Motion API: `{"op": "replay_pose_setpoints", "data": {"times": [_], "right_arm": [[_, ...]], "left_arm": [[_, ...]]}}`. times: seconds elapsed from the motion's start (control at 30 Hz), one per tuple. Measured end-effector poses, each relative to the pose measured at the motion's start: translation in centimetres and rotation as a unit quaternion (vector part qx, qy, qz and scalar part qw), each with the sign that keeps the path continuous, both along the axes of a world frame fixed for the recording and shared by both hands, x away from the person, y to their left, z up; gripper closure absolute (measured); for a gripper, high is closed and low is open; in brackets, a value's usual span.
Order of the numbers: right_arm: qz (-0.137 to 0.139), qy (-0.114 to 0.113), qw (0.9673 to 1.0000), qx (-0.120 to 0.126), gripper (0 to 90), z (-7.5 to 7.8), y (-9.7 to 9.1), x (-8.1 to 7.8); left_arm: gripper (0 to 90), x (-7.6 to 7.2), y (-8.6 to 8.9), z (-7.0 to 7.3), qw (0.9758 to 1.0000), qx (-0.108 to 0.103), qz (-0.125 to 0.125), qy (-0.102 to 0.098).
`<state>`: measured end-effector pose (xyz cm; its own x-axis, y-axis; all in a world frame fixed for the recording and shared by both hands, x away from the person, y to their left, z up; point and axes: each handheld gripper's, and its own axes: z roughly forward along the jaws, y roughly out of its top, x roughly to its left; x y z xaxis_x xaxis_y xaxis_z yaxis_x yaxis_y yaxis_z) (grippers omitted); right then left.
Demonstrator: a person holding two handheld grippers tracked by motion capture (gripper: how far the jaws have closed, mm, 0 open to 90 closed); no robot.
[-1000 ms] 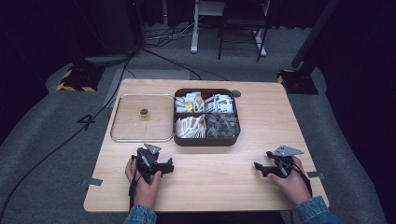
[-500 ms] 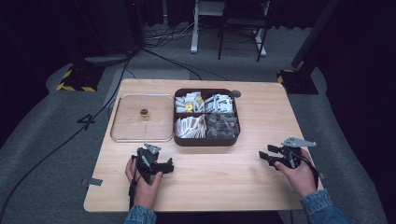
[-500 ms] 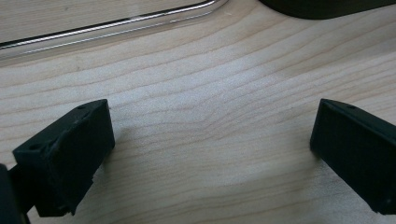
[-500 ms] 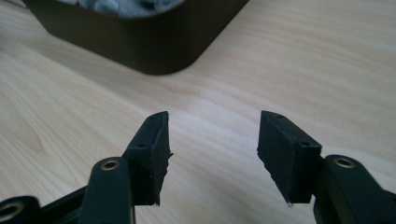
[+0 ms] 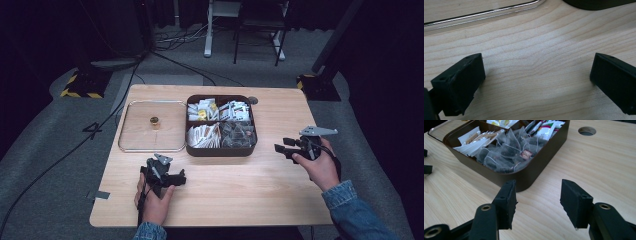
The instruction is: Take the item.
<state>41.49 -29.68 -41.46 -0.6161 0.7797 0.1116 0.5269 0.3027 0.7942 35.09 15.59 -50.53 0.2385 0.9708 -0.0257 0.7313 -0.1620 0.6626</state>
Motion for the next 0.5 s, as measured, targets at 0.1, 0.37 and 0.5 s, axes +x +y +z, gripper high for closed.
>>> {"op": "replay_pose_setpoints", "data": {"times": [0.1, 0.37, 0.5], "right_arm": [[0.007, -0.001, 0.9999, -0.013, 47.0, 1.1, 0.3, 1.0], [0.008, 0.006, 0.9999, -0.007, 46.8, 3.0, 1.2, 2.9], [0.009, 0.010, 0.9999, 0.003, 46.4, 3.2, 2.0, 4.2]], "left_arm": [[0.2, 0.0, 0.0, 0.0, 1.0000, 0.000, -0.001, 0.000], [0.2, 0.1, 0.0, 0.0, 1.0000, 0.001, -0.003, 0.000], [0.2, 0.1, 0.0, 0.0, 1.0000, 0.000, -0.004, 0.001]]}}
